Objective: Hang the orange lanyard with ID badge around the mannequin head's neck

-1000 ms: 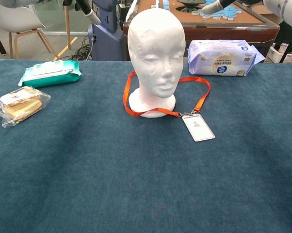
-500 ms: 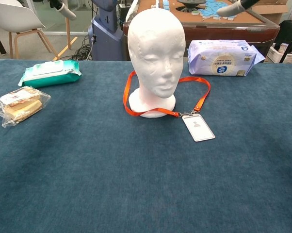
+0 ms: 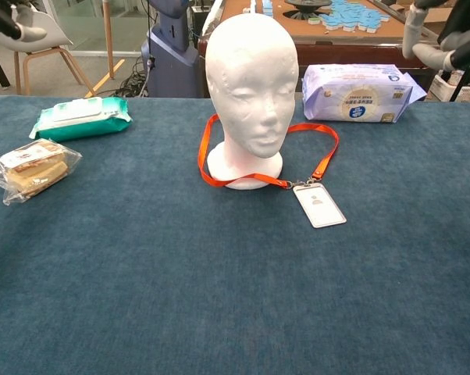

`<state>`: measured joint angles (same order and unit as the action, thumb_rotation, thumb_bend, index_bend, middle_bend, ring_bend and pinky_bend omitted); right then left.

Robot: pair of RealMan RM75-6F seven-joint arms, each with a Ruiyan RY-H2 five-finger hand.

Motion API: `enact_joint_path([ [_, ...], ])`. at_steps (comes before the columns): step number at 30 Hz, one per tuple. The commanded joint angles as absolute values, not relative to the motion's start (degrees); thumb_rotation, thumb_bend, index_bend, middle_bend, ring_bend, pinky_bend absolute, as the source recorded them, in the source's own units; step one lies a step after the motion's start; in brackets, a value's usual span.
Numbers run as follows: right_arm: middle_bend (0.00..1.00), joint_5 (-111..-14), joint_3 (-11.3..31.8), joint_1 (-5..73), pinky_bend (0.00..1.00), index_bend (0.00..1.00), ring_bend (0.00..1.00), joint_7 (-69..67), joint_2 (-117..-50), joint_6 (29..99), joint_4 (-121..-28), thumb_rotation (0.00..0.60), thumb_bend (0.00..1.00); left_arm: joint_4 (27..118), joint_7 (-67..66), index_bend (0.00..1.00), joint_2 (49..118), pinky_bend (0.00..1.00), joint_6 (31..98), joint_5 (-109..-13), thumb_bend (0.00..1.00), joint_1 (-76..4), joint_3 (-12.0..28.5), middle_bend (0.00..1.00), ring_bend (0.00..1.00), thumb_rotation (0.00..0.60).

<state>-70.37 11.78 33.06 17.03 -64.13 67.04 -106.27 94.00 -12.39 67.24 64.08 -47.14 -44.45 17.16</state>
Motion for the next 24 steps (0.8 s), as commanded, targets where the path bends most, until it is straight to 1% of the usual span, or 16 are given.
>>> enact_joint_path([
  [1, 1.00, -70.0, 9.8, 33.3, 1.00, 0.52, 1.00, 18.7, -62.4, 63.7, -106.7, 0.600, 0.61, 96.2, -12.0, 0.11, 65.8, 0.90, 65.7, -48.8, 0.35, -42.0, 15.4, 0.70, 0.72, 0.600],
  [6, 1.00, -68.1, 7.5, 34.3, 1.00, 0.50, 1.00, 22.4, -61.3, 59.2, -106.7, 0.600, 0.77, 96.8, -11.0, 0.14, 66.3, 0.91, 70.1, -53.7, 0.36, -37.6, 12.5, 0.72, 0.72, 0.600],
  [8, 1.00, -66.9, 6.7, 34.7, 1.00, 0.48, 1.00, 23.6, -61.3, 57.6, -106.7, 0.600, 0.80, 96.5, -10.7, 0.15, 66.8, 0.91, 71.1, -55.1, 0.36, -36.4, 11.7, 0.72, 0.72, 0.600],
  [12, 1.00, -63.7, 4.9, 35.9, 1.00, 0.42, 1.00, 27.1, -61.6, 54.4, -106.4, 0.600, 0.82, 96.3, -10.8, 0.15, 67.6, 0.91, 73.5, -57.7, 0.36, -33.9, 10.1, 0.73, 0.73, 0.600],
  [17, 1.00, -59.9, 4.1, 37.0, 1.00, 0.37, 1.00, 28.7, -63.0, 52.1, -105.3, 0.600, 0.83, 96.1, -10.7, 0.15, 68.2, 0.91, 75.7, -59.9, 0.36, -31.3, 9.1, 0.73, 0.73, 0.600],
  [24, 1.00, -54.7, 2.6, 40.0, 1.00, 0.31, 1.00, 32.6, -68.4, 49.3, -100.9, 0.600, 0.84, 97.5, -9.5, 0.15, 67.8, 0.91, 77.2, -62.7, 0.36, -28.6, 8.6, 0.73, 0.73, 0.600],
])
